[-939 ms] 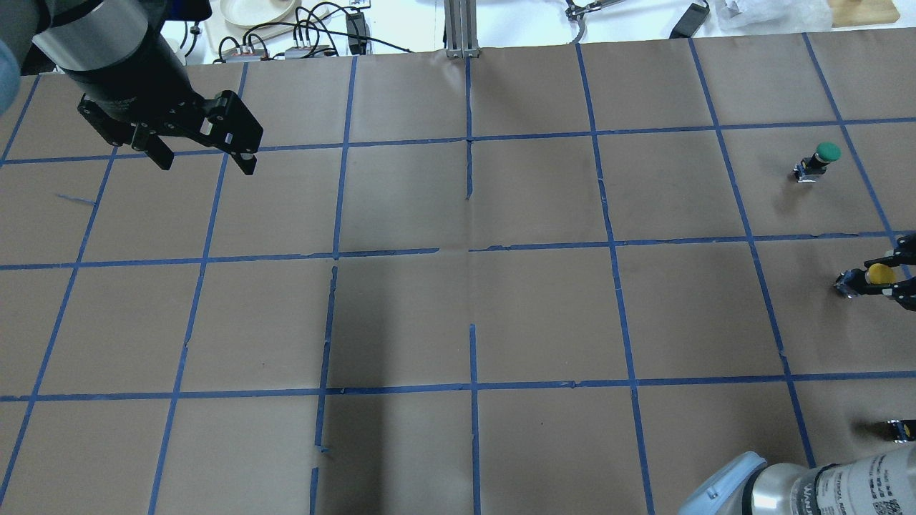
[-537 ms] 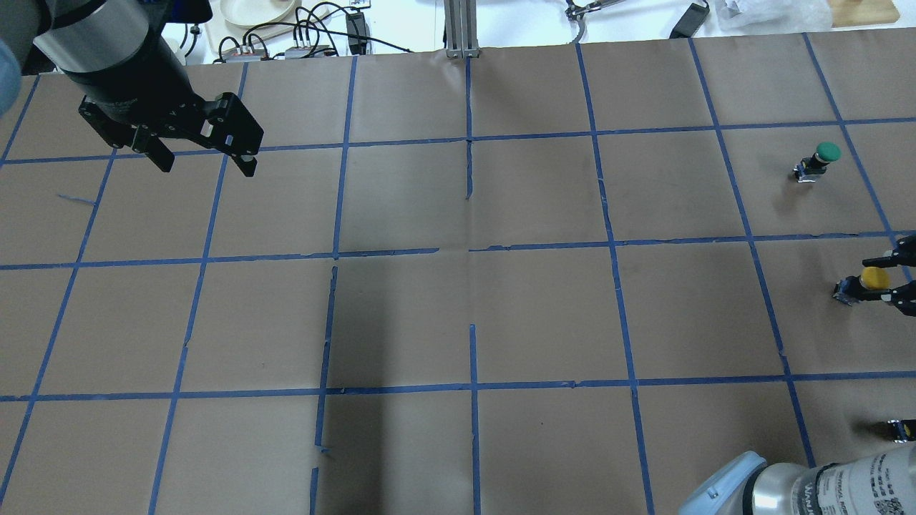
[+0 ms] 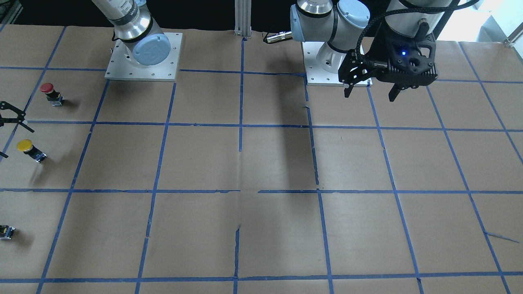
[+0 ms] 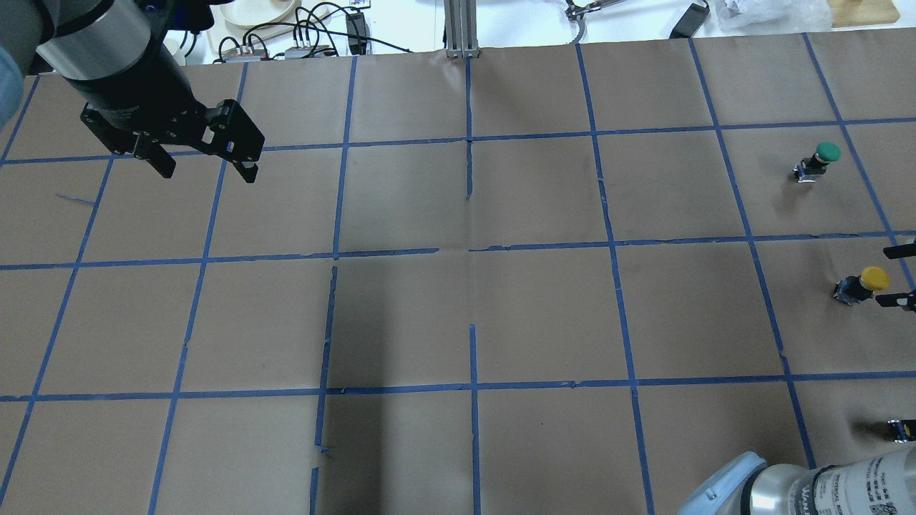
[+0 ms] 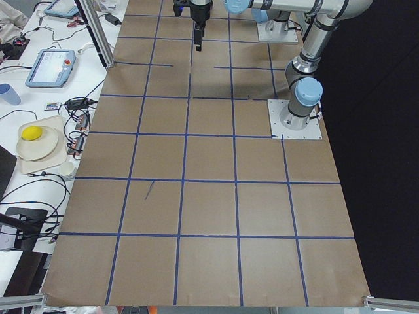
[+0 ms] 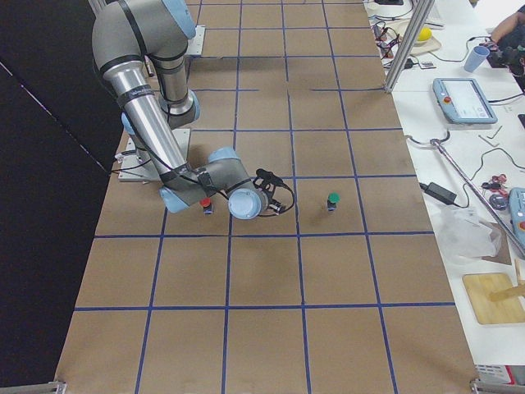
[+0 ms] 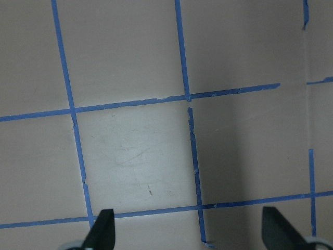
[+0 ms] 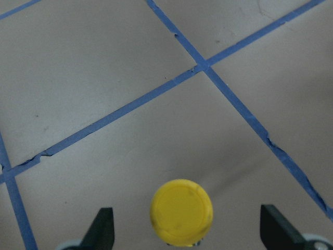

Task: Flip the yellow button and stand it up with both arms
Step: 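Open the right gripper and lift it off the standing button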

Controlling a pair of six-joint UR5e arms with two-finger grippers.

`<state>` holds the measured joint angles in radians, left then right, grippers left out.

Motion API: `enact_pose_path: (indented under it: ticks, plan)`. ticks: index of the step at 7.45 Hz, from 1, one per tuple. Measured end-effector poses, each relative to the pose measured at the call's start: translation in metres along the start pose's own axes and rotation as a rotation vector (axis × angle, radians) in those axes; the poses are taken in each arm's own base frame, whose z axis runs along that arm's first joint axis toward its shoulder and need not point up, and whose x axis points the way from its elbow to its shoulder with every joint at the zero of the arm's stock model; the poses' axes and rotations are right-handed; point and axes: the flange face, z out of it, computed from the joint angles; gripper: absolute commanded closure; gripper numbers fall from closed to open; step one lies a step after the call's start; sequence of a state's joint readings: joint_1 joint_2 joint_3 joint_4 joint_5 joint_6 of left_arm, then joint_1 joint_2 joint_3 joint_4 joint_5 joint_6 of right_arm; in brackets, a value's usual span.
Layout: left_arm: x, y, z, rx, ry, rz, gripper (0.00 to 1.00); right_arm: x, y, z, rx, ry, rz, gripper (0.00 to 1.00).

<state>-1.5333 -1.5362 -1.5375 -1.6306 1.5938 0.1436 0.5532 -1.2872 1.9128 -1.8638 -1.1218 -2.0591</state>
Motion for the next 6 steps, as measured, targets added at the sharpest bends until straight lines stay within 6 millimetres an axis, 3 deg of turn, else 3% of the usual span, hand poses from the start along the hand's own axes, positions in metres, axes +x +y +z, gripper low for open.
enact_pose_path:
  ticks: [2, 4, 6]
  plan:
    - [-0.001, -0.002, -0.004, 0.009, -0.001, 0.0, 0.01, -0.005, -0.036, -0.039, -0.111, 0.05, 0.157, 0.0]
    - [-0.001, -0.003, -0.005, 0.009, -0.001, -0.001, 0.01, -0.027, -0.092, -0.072, -0.197, 0.142, 0.406, 0.0]
    - [-0.001, -0.003, -0.005, 0.01, -0.001, -0.001, 0.01, -0.06, -0.155, -0.086, -0.255, 0.22, 0.702, 0.0]
